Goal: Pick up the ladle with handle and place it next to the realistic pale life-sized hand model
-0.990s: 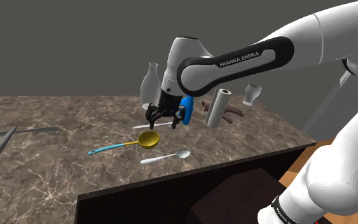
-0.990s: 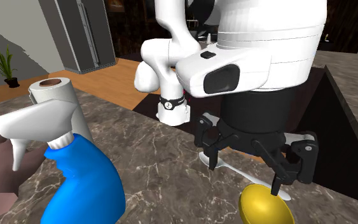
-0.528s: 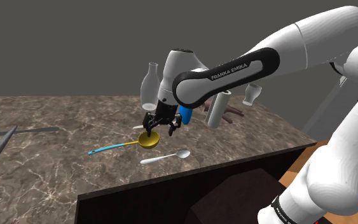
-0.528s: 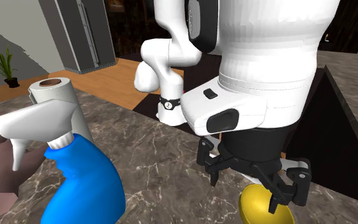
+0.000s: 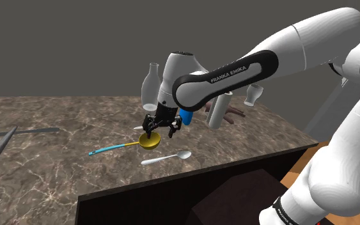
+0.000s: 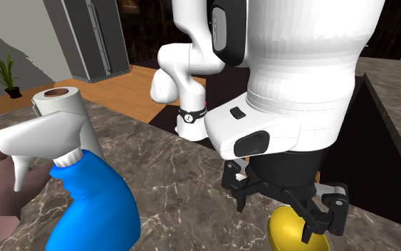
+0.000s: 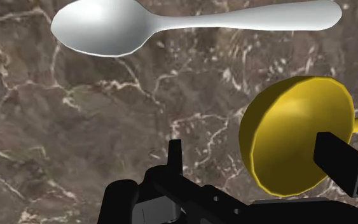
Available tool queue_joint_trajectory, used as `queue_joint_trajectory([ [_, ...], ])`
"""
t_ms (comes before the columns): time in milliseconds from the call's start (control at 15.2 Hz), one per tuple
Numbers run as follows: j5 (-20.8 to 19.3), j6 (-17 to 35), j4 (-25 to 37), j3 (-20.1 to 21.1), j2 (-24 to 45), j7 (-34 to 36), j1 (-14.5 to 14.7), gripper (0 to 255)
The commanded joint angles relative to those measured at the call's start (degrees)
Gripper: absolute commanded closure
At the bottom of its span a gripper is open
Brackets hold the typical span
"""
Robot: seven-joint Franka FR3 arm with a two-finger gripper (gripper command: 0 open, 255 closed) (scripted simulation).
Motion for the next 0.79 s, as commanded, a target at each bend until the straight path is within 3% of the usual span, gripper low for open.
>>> queue_joint_trajectory([
  [0, 0.0, 0.0, 0.0, 0.0, 0.0, 0.0, 0.0, 255],
  [726, 0.32, -1.48, 0.66, 0.01, -0.87, -0.15, -0.06, 255],
])
